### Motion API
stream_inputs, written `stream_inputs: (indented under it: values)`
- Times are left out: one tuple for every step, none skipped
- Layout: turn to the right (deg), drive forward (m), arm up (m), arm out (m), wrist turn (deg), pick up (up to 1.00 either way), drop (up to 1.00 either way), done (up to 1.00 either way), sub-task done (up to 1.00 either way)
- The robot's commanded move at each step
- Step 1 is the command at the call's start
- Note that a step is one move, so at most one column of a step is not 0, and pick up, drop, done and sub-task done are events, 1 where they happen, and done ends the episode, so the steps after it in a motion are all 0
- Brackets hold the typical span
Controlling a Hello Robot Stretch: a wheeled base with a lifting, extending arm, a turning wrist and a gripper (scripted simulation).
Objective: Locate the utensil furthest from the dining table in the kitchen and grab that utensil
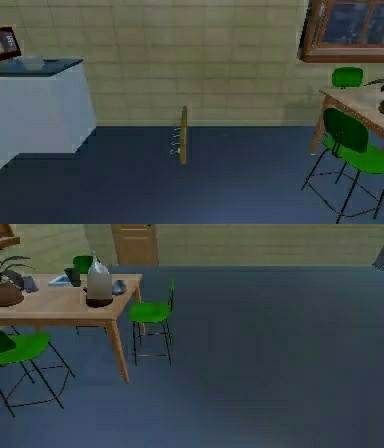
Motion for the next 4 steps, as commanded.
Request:
stream_inputs:
  values:
    - [45.0,0.00,0.00,0.00,0.0,0.00,0.00,0.00,0.00]
    - [42.0,0.00,0.00,0.00,0.0,0.00,0.00,0.00,0.00]
    - [0.0,0.75,0.00,0.00,0.0,0.00,0.00,0.00,0.00]
    - [33.0,0.00,0.00,0.00,0.0,0.00,0.00,0.00,0.00]
